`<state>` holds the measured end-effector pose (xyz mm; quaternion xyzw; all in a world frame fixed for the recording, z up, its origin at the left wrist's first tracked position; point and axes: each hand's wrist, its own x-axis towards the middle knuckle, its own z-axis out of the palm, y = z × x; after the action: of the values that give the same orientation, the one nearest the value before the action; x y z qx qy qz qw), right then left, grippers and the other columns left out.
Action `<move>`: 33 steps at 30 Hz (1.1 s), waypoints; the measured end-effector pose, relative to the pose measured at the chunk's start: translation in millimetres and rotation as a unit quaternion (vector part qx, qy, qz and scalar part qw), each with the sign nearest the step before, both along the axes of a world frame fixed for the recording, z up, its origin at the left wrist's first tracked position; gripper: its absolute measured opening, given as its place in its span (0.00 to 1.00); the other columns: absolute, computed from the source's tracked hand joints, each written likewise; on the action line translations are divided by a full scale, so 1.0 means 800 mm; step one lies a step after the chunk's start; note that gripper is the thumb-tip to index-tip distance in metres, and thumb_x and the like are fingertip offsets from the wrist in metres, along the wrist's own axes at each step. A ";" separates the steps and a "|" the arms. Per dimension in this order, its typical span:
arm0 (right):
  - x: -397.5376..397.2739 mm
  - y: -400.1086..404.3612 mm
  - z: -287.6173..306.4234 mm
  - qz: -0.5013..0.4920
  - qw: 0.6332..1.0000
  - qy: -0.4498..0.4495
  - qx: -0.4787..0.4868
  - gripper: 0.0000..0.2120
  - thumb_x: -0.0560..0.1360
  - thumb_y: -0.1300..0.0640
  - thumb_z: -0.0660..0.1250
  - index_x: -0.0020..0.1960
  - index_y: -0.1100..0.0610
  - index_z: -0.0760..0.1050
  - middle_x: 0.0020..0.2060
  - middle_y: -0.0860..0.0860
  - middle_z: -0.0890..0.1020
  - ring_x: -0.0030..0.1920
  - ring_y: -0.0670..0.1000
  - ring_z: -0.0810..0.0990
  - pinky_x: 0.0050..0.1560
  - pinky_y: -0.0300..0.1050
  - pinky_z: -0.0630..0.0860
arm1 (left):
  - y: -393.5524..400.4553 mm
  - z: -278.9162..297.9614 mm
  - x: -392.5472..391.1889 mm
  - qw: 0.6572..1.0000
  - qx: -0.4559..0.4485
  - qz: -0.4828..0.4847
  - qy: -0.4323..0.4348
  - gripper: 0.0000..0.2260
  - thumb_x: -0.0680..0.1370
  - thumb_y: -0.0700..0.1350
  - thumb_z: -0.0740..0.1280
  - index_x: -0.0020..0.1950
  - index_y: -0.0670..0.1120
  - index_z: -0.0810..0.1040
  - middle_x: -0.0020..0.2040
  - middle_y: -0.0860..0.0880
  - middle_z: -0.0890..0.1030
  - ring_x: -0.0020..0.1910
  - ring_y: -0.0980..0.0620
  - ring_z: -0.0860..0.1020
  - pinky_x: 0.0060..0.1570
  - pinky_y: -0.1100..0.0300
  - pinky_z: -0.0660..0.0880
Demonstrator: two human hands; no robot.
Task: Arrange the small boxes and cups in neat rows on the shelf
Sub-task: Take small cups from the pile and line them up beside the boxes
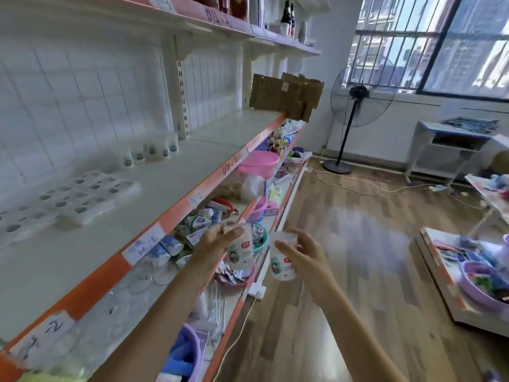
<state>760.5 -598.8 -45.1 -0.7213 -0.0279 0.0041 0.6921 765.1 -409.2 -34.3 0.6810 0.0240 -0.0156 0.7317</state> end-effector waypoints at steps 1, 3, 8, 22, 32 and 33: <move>0.027 0.001 0.005 0.008 1.000 -0.006 -0.003 0.13 0.69 0.57 0.72 0.51 0.47 0.74 0.46 0.52 0.81 0.46 0.52 0.81 0.43 0.43 0.80 | 0.002 0.004 0.024 1.000 -0.003 0.004 -0.007 0.19 0.60 0.55 0.73 0.47 0.50 0.75 0.42 0.50 0.80 0.41 0.55 0.79 0.41 0.63 0.74; 0.082 0.005 0.014 0.024 1.000 -0.008 -0.010 0.12 0.69 0.56 0.72 0.49 0.46 0.74 0.46 0.50 0.81 0.47 0.51 0.80 0.44 0.43 0.79 | 0.011 0.012 0.072 1.000 0.010 0.023 -0.018 0.21 0.59 0.56 0.72 0.48 0.51 0.76 0.44 0.49 0.80 0.43 0.55 0.80 0.42 0.64 0.76; 0.207 0.022 0.034 0.082 0.996 -0.020 -0.035 0.27 0.62 0.45 0.73 0.59 0.49 0.73 0.54 0.52 0.79 0.54 0.52 0.78 0.54 0.49 0.77 | 0.051 0.030 0.181 0.995 0.037 0.090 -0.024 0.23 0.60 0.59 0.72 0.51 0.50 0.77 0.49 0.45 0.80 0.50 0.46 0.78 0.52 0.52 0.73; 0.486 0.146 0.079 0.363 0.927 -0.069 -0.070 0.19 0.72 0.57 0.70 0.62 0.55 0.71 0.53 0.54 0.79 0.52 0.52 0.80 0.53 0.49 0.78 | 0.166 0.055 0.325 0.926 0.111 0.361 -0.003 0.18 0.74 0.43 0.68 0.63 0.42 0.73 0.58 0.45 0.76 0.53 0.51 0.76 0.55 0.59 0.71; 0.562 0.293 0.116 0.542 0.786 -0.249 -0.160 0.20 0.71 0.56 0.72 0.61 0.59 0.73 0.49 0.48 0.76 0.46 0.48 0.75 0.41 0.27 0.71 | 0.203 0.074 0.316 0.828 0.224 0.509 0.074 0.18 0.72 0.50 0.71 0.60 0.49 0.76 0.54 0.54 0.75 0.56 0.55 0.73 0.49 0.66 0.68; 0.564 0.307 0.119 0.560 0.771 -0.255 -0.166 0.20 0.72 0.56 0.71 0.62 0.59 0.73 0.47 0.47 0.75 0.45 0.47 0.74 0.41 0.27 0.71 | 0.206 0.075 0.316 0.825 0.237 0.506 0.084 0.19 0.72 0.50 0.71 0.61 0.48 0.75 0.55 0.53 0.76 0.56 0.55 0.73 0.49 0.66 0.68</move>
<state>1212.0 -353.2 49.9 -0.6561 -0.6012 0.2112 0.4043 1018.0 -244.5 26.0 0.7218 0.4296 0.3064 0.4479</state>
